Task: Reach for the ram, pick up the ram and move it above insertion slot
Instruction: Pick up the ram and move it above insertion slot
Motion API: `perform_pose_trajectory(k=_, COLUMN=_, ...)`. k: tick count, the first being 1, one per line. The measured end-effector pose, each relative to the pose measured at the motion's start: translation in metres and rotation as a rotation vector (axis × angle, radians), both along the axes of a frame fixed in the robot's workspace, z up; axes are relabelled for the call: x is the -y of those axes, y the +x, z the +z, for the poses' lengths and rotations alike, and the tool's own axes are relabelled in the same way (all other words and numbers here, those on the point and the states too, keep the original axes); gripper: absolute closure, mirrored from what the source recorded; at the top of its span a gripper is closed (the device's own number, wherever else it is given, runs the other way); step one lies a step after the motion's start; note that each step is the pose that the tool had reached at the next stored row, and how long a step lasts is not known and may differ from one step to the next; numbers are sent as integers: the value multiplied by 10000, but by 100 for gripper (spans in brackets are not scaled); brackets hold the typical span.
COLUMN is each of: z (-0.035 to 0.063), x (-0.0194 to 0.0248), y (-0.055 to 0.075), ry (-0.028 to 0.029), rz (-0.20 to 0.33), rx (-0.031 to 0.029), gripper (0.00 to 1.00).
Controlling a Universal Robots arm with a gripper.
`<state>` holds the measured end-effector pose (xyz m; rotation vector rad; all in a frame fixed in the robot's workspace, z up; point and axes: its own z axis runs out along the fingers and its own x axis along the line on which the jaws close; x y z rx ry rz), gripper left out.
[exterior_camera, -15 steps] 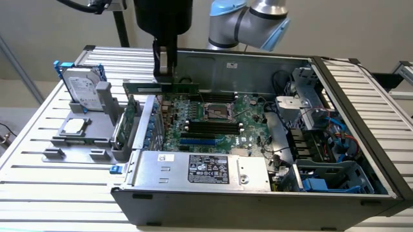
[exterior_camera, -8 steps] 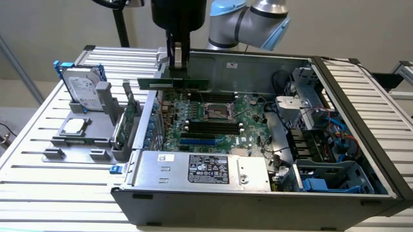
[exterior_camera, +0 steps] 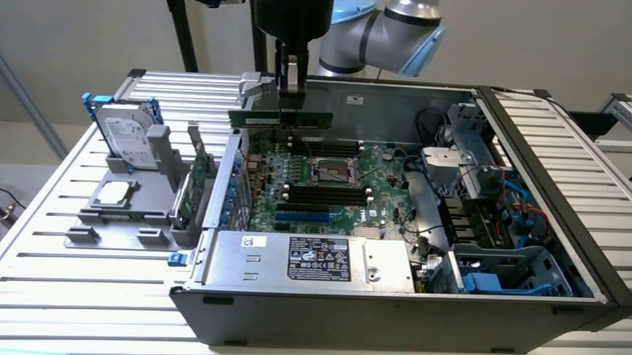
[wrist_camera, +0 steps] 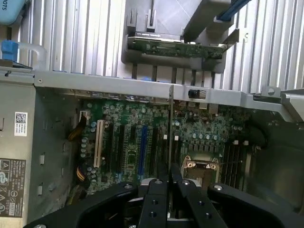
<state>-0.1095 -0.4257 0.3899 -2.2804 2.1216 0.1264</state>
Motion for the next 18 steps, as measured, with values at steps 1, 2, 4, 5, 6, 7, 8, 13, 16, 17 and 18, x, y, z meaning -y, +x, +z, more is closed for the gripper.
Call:
perform_pose_trajectory(k=1, z=-2, x=-24, y=26, ry=0, rz=0, rx=0, gripper=87)
perform_pose_trajectory(k=2, z=-4, x=-41, y=64, ry=0, rz=0, rx=1, gripper=87)
perform_pose_trajectory(k=4, z=-7, x=-55, y=155, ry=0, rz=0, rx=0, gripper=87)
perform_pose_trajectory(k=5, z=-9, x=-59, y=200, ry=0, rz=0, rx=-1, gripper=87)
perform_pose_trajectory(k=6, z=-10, x=-60, y=245, ry=0, rz=0, rx=-1, gripper=87)
perform_pose_trajectory(k=7, z=-12, x=-61, y=290, ry=1, rz=1, rx=-1, gripper=87)
perform_pose_trajectory(k=8, z=-12, x=-62, y=336, ry=0, rz=0, rx=-1, gripper=87)
perform_pose_trajectory(k=13, z=-15, x=-69, y=552, ry=-1, rz=1, rx=-2, gripper=87)
perform_pose_trajectory(k=16, z=-23, x=-91, y=606, ry=0, rz=-50, rx=-2, gripper=87)
perform_pose_trajectory(k=17, z=-27, x=-96, y=613, ry=1, rz=-91, rx=-1, gripper=87)
perform_pose_trajectory(k=18, z=-29, x=-101, y=621, ry=0, rz=-141, rx=-1, gripper=87)
